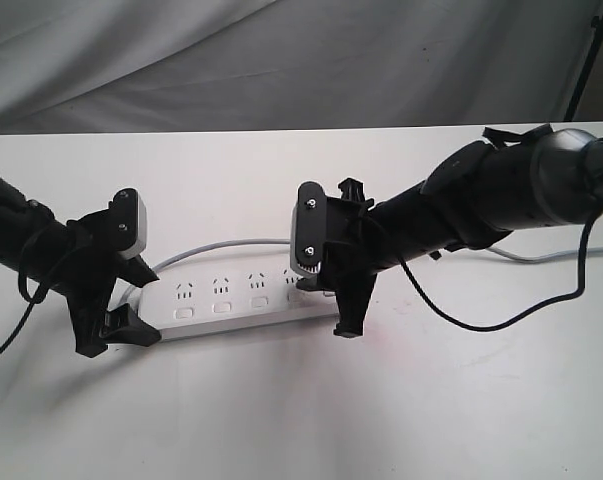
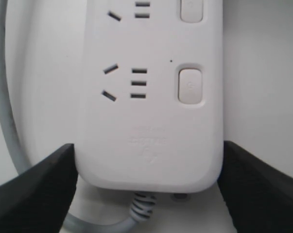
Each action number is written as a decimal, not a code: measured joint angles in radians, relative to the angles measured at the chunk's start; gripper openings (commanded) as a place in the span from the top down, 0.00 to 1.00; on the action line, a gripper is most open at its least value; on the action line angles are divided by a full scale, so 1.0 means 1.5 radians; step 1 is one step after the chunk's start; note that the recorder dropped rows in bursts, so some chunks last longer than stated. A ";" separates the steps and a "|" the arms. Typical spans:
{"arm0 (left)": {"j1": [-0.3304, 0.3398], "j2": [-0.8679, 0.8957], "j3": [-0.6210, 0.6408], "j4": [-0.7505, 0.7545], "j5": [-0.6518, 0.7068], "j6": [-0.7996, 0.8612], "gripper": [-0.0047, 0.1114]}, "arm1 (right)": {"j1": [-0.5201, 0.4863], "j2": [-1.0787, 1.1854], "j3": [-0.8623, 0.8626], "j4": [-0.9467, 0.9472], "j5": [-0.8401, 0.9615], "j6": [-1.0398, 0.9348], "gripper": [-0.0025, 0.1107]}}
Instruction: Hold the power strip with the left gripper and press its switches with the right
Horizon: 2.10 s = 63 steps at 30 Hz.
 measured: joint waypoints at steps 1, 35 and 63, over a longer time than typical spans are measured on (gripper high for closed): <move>0.000 0.000 0.000 0.000 0.000 0.000 0.36 | 0.000 -0.003 0.000 0.000 0.000 0.000 0.71; 0.000 0.000 0.000 0.000 0.000 0.000 0.36 | -0.042 0.003 0.001 -0.017 0.014 0.020 0.71; 0.000 0.000 0.000 0.000 0.000 0.000 0.36 | -0.042 -0.005 0.033 -0.037 0.004 0.045 0.71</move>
